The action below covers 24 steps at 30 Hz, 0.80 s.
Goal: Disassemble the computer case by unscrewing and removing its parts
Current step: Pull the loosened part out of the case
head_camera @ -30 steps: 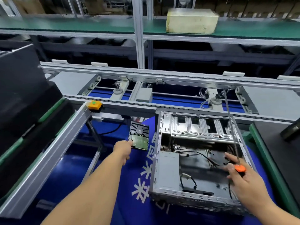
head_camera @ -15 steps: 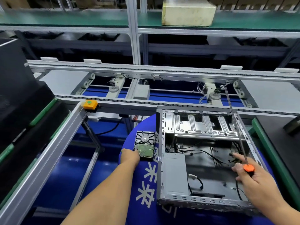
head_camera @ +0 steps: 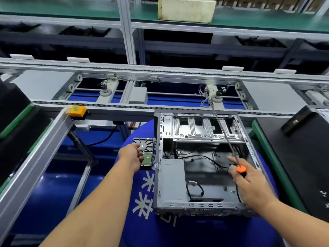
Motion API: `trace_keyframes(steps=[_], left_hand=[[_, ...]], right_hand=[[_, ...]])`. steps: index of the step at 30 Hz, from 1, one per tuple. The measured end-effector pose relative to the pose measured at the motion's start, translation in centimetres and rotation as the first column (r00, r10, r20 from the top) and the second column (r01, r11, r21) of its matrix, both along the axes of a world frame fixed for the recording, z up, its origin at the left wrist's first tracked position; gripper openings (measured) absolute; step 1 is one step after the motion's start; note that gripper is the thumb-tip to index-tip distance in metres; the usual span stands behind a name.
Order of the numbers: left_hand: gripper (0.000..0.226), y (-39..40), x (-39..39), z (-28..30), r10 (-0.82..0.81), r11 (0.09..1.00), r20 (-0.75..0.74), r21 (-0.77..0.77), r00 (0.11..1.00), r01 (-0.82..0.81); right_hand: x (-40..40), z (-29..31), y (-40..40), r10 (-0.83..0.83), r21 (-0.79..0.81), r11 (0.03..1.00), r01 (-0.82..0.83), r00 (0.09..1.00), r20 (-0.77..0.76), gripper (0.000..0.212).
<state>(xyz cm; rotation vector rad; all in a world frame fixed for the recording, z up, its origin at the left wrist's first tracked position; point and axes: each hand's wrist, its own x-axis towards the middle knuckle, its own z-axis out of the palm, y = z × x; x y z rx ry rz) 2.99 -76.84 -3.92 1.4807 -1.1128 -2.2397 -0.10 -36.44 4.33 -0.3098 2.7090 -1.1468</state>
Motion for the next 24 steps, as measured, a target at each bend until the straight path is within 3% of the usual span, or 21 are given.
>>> trace_keyframes(steps=[5, 9, 12, 17, 21, 24], left_hand=[[0.039, 0.2, -0.5, 0.6, -0.114, 0.966, 0.073, -0.225, 0.991, 0.128], [0.042, -0.8, -0.5, 0.1, -0.262, 0.808, 0.283, -0.458, 0.923, 0.37], [0.039, -1.1, -0.9, 0.3, -0.304, 0.709, 0.388, -0.518, 0.87, 0.479], [0.028, -1.3, -2.0, 0.4, -0.347, 0.445, 0.59, -0.581, 0.729, 0.682], [0.028, -1.0, -2.8, 0.4, -0.363, 0.341, 0.668, -0.554, 0.65, 0.76], [0.028, -1.2, -3.3, 0.1, -0.363, 0.345, 0.671, -0.548, 0.646, 0.762]], right_hand=[[0.0, 1.5, -4.1, 0.026, -0.075, 0.997, -0.025, 1.0, 0.006, 0.018], [0.8, 3.4, -10.7, 0.189, -0.195, 0.967, -0.165, 0.975, 0.113, 0.009], [2.3, 4.4, -15.2, 0.29, -0.276, 0.931, -0.239, 0.944, 0.16, 0.012], [3.8, 4.2, -18.6, 0.314, -0.349, 0.914, -0.209, 0.907, 0.279, 0.018], [4.3, 3.4, -19.0, 0.306, -0.409, 0.904, -0.121, 0.853, 0.423, 0.018], [4.3, 2.9, -18.7, 0.292, -0.381, 0.917, -0.116, 0.847, 0.445, 0.019]])
